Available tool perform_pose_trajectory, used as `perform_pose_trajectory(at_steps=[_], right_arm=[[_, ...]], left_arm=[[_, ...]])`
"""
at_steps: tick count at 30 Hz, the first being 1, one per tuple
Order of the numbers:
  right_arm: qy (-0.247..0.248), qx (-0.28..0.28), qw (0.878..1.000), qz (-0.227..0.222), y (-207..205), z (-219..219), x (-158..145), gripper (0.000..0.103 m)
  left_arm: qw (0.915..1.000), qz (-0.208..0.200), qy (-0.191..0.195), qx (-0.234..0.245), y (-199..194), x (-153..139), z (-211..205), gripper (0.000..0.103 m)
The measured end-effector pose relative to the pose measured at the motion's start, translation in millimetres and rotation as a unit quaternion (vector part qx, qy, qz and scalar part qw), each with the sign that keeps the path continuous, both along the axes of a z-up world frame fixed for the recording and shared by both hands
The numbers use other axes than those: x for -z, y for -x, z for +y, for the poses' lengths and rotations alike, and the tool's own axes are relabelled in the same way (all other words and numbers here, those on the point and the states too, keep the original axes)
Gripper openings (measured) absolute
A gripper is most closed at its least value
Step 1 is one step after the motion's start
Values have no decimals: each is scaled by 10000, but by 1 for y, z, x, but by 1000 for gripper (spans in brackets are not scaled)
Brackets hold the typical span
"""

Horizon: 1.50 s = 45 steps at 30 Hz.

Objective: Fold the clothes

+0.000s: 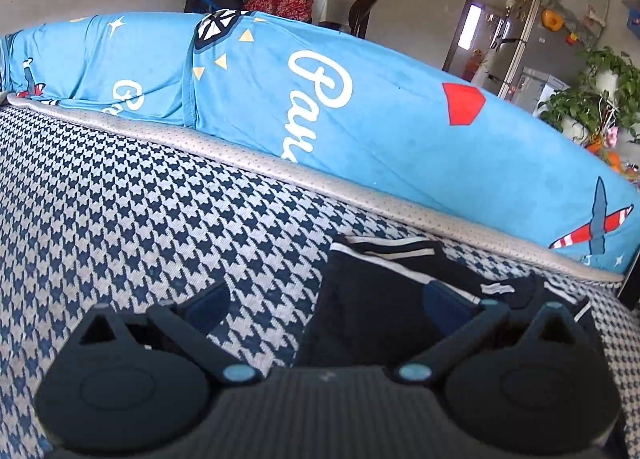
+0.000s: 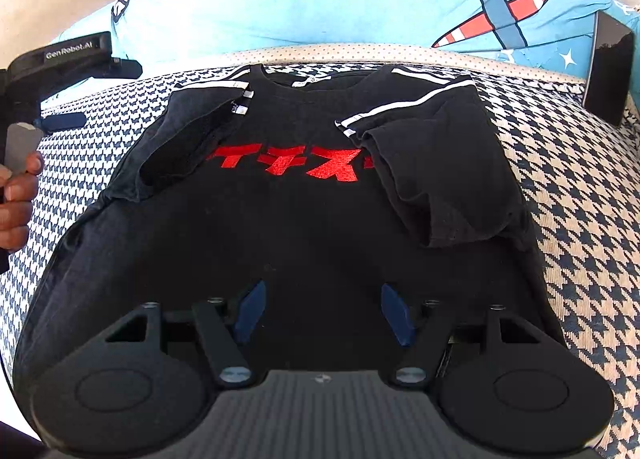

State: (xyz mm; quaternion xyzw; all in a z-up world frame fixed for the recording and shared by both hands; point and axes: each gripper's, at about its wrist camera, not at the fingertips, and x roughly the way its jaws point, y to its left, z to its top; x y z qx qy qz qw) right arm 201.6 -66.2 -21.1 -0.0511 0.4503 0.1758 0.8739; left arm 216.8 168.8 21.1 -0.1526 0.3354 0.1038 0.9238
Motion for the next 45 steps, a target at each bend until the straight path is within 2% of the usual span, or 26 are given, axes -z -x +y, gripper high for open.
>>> perform_pose_trajectory(at_steps=[5, 9, 18, 22, 28, 33, 38, 40, 45], right_arm=[[-5, -13, 10000, 0, 0, 0, 0, 64], [-29, -12, 10000, 12, -1, -2, 0, 64], [-30, -14, 10000, 21, -1, -2, 0, 64], [-23, -17, 10000, 22, -1, -2, 0, 64], [-300, 28, 9995, -123, -1, -10, -7, 64], [-465, 122, 9978, -451, -2, -17, -15, 63], [-705, 362, 9948, -636, -12, -31, -22, 38], [-772, 510, 9936, -651, -19, -40, -23, 31], [-902, 900, 9908, -448, -34, -61, -15, 25]], left_arm=[[9961, 602, -641, 11, -7, 18, -9, 103], [9886, 927, -1115, 395, -10, 30, -30, 103], [9754, 1081, -1580, 1095, -3, 40, -66, 103], [9765, 1095, -1505, 1089, -4, 38, -65, 103], [9880, 561, -1114, 913, 2, 19, -56, 103], [9901, 298, -823, 1096, 5, 16, -60, 103], [9888, 276, -668, 1304, 4, 18, -70, 103], [9878, 334, -608, 1393, 4, 22, -74, 103], [9835, 703, -489, 1596, 0, 39, -82, 103]])
